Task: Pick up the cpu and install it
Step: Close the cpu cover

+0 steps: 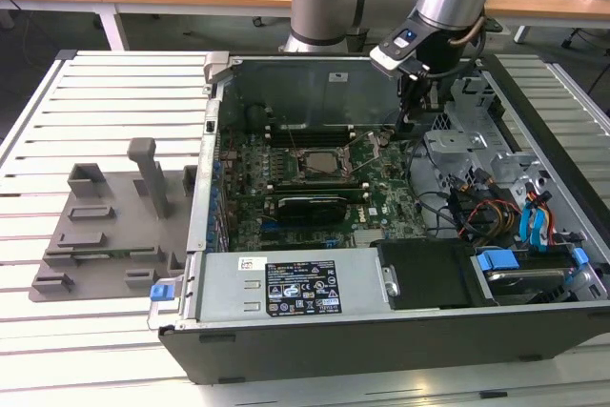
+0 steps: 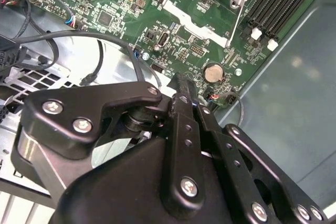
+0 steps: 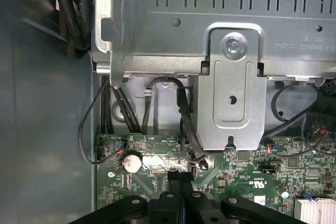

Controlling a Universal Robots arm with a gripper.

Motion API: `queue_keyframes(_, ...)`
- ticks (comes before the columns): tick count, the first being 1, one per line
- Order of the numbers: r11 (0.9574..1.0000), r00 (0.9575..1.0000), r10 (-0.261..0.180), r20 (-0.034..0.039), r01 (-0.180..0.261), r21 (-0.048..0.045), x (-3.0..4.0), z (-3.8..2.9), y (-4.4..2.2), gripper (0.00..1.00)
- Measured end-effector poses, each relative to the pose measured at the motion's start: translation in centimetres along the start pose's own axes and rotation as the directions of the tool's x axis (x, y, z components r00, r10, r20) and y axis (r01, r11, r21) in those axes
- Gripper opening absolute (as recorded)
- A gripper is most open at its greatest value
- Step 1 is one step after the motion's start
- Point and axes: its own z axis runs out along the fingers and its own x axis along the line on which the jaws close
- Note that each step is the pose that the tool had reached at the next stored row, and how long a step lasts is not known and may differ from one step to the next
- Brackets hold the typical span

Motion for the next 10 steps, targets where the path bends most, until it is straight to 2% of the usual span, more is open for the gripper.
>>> queue_keyframes(6,1.0000,1.0000,0.000,0.0000,0.000,0.0000,0.02,0.67,0.01,0.11)
queue_keyframes(10,1.0000,1.0000,0.000,0.0001,0.000,0.0000,0.03,0.87,0.02,0.11)
